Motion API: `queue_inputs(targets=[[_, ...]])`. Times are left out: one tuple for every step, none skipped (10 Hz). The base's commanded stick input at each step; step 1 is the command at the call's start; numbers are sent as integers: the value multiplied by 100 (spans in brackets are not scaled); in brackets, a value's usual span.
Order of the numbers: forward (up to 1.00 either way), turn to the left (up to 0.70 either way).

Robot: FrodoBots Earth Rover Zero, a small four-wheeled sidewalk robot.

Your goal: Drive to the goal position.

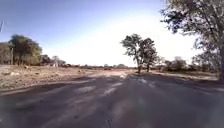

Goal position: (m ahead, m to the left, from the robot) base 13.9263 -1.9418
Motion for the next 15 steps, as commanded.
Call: queue_inputs(targets=[[50, 0], [50, 0], [50, 0], [50, 0], [50, 0], [50, 0], [50, 0], [50, 0], [50, 0], [50, 0], [50, 0], [50, 0], [50, 0], [50, 0], [50, 0]])
